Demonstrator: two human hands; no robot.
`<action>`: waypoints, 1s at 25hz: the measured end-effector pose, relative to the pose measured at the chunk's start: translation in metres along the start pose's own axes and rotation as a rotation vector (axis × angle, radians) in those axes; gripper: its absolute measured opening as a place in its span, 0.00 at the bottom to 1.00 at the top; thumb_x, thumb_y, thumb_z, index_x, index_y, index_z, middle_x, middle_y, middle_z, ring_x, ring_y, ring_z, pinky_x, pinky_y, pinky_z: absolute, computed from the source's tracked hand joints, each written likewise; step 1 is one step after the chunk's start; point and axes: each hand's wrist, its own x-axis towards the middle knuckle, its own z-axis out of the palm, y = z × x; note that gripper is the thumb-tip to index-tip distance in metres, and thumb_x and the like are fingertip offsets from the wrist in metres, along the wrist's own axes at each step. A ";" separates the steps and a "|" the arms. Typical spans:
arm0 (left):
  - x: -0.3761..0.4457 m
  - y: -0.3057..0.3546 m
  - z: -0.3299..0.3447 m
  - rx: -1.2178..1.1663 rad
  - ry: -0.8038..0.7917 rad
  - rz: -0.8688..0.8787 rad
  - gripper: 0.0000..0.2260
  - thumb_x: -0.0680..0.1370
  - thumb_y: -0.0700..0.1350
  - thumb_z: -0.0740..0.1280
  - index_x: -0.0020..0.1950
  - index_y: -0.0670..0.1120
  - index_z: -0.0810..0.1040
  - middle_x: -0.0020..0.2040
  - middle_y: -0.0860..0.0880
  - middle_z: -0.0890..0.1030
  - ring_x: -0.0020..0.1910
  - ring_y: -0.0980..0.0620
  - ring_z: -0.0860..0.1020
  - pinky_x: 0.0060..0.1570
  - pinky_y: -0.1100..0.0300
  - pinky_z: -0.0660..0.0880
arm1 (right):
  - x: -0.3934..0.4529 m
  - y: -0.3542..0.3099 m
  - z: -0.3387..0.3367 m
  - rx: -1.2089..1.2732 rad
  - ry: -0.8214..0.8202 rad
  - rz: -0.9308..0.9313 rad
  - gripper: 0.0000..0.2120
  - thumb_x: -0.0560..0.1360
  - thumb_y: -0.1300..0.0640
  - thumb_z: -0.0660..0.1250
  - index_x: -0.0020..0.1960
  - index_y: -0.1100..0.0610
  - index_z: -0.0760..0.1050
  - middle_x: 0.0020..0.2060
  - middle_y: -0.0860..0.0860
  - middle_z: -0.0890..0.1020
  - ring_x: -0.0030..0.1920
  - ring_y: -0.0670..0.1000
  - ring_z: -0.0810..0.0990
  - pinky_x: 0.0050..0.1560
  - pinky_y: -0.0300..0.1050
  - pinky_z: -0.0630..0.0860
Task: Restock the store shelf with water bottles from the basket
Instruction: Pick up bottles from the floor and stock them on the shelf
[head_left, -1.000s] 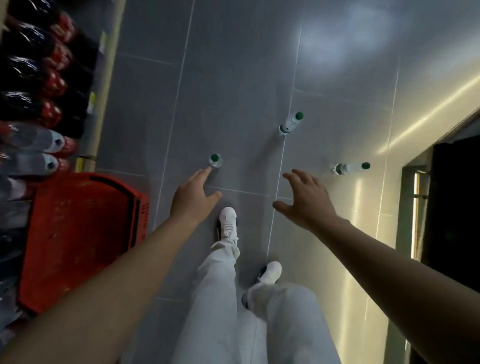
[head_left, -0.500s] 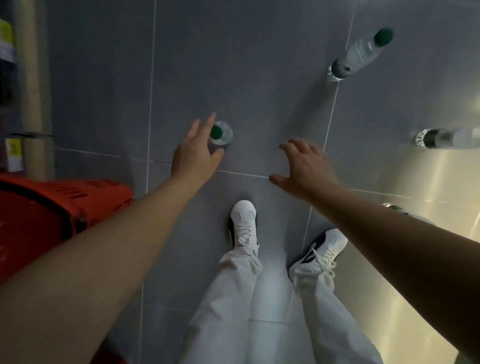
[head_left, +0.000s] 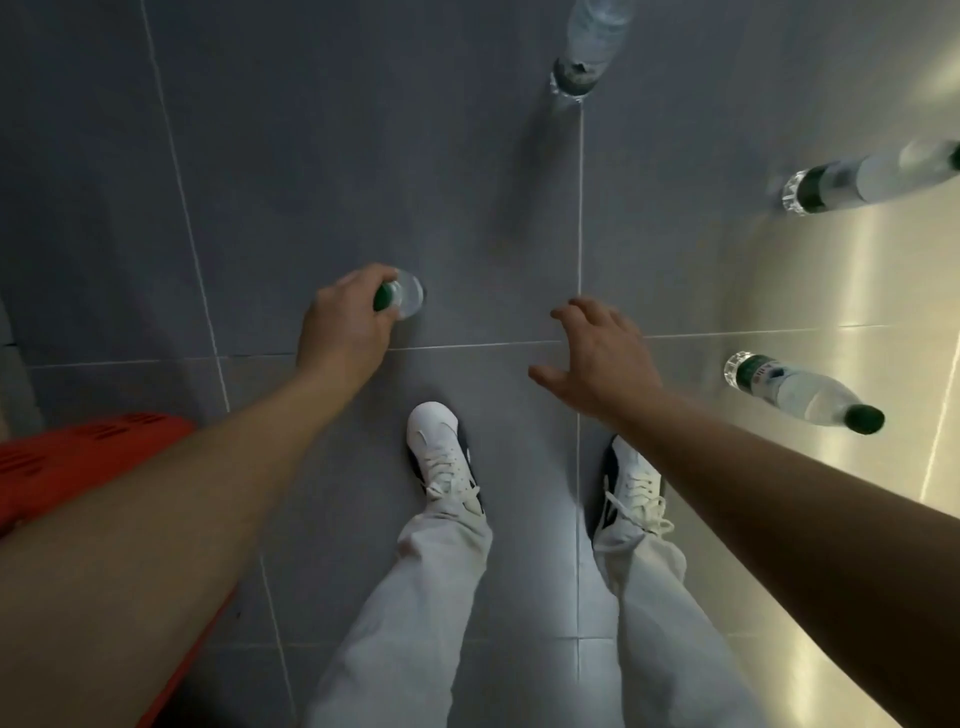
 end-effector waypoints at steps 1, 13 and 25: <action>-0.009 0.018 0.007 -0.007 -0.028 0.011 0.15 0.76 0.40 0.68 0.62 0.46 0.78 0.58 0.42 0.81 0.54 0.40 0.78 0.52 0.53 0.74 | -0.012 0.015 -0.004 0.012 0.004 0.024 0.37 0.74 0.37 0.66 0.76 0.52 0.61 0.75 0.54 0.64 0.75 0.57 0.61 0.76 0.54 0.57; -0.087 0.267 0.155 -0.053 -0.311 0.269 0.17 0.77 0.40 0.69 0.65 0.49 0.77 0.59 0.47 0.81 0.55 0.46 0.79 0.56 0.55 0.75 | -0.122 0.252 -0.013 0.186 0.153 0.414 0.34 0.72 0.42 0.71 0.73 0.55 0.66 0.72 0.54 0.69 0.71 0.58 0.66 0.72 0.54 0.61; -0.096 0.306 0.176 -0.018 -0.257 0.184 0.16 0.77 0.41 0.69 0.65 0.51 0.78 0.60 0.49 0.81 0.54 0.47 0.80 0.57 0.55 0.76 | -0.116 0.298 0.004 0.451 0.276 0.328 0.24 0.73 0.63 0.73 0.68 0.55 0.74 0.60 0.56 0.81 0.57 0.61 0.80 0.56 0.49 0.74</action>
